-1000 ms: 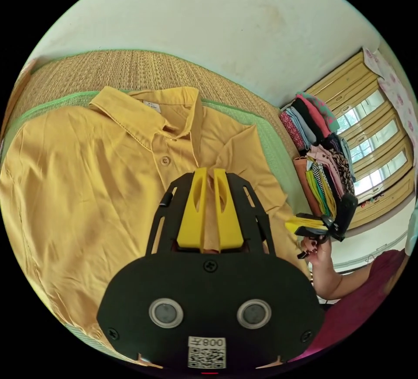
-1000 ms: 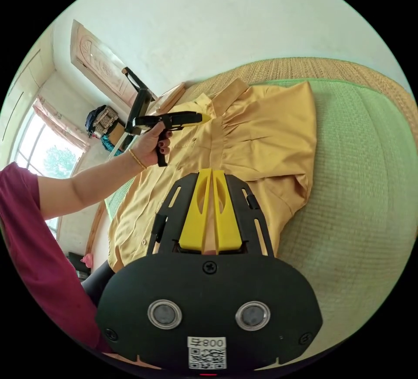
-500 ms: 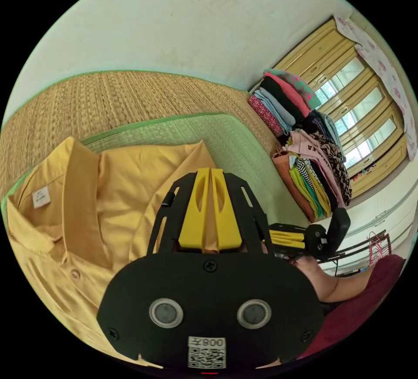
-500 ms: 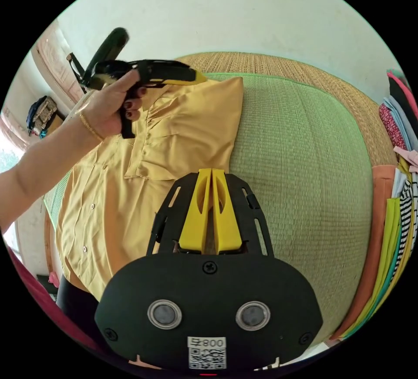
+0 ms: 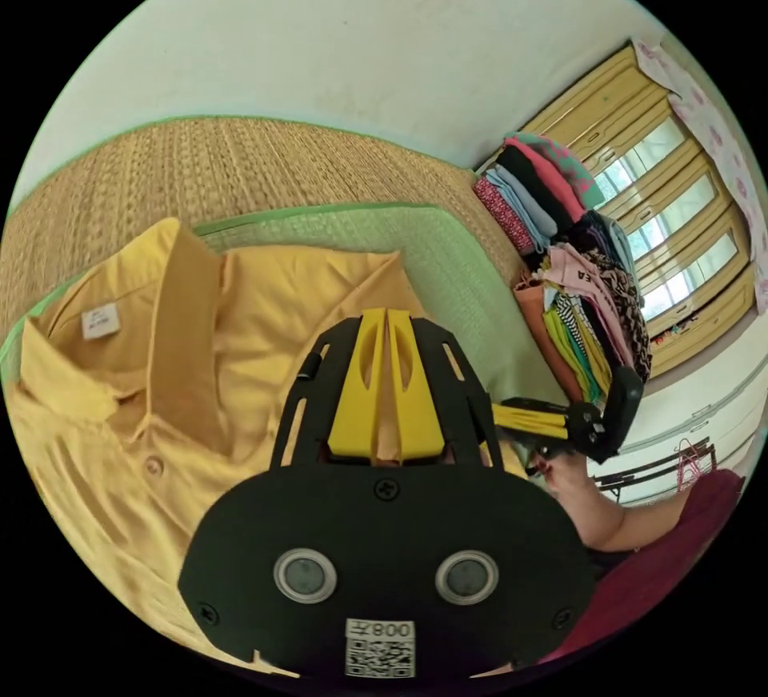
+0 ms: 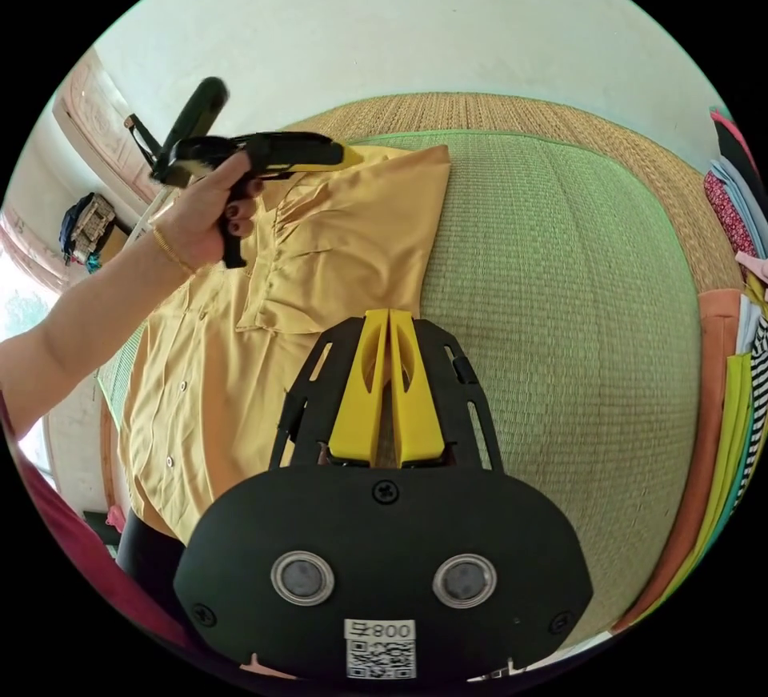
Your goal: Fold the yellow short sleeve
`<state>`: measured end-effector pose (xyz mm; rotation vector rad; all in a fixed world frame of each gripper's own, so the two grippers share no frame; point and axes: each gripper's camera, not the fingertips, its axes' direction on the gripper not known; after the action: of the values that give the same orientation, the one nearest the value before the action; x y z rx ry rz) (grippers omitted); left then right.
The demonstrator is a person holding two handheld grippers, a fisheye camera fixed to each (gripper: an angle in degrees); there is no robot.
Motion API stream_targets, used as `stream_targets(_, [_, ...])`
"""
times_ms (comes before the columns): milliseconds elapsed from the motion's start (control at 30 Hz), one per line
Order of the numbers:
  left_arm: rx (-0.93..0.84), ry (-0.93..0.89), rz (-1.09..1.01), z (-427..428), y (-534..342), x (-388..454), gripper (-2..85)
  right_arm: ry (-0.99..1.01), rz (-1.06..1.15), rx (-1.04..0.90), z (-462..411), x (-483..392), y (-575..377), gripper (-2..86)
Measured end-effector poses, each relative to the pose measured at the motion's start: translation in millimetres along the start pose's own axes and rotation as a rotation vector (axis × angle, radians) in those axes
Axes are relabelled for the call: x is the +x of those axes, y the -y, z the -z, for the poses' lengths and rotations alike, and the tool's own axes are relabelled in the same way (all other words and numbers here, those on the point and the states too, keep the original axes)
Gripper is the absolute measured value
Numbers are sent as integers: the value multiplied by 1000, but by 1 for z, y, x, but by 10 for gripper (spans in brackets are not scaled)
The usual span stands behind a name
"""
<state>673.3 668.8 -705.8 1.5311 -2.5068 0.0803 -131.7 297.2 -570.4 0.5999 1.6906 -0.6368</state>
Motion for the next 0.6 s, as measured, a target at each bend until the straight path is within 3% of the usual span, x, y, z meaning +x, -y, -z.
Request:
stream_targets(133, [-118,107,54,35,-70,-37,4,-29,2,2,2,-2,0,1])
stream_targets(200, [-86,73,78,60,-102,-47,5,-35,-1,2,3,-1,0,1])
stream_targets(400, [113,108,217,183,-242,-77,19,40,-10,-13,11,21,3,1])
stream_targets(467, [184,211,386,240,-318,-104,37,74,-44,-5,18,33,3,2])
stream_targets(600, [347,194,681,306,-437,-151,69,64,-95,69,48,47,-1,2])
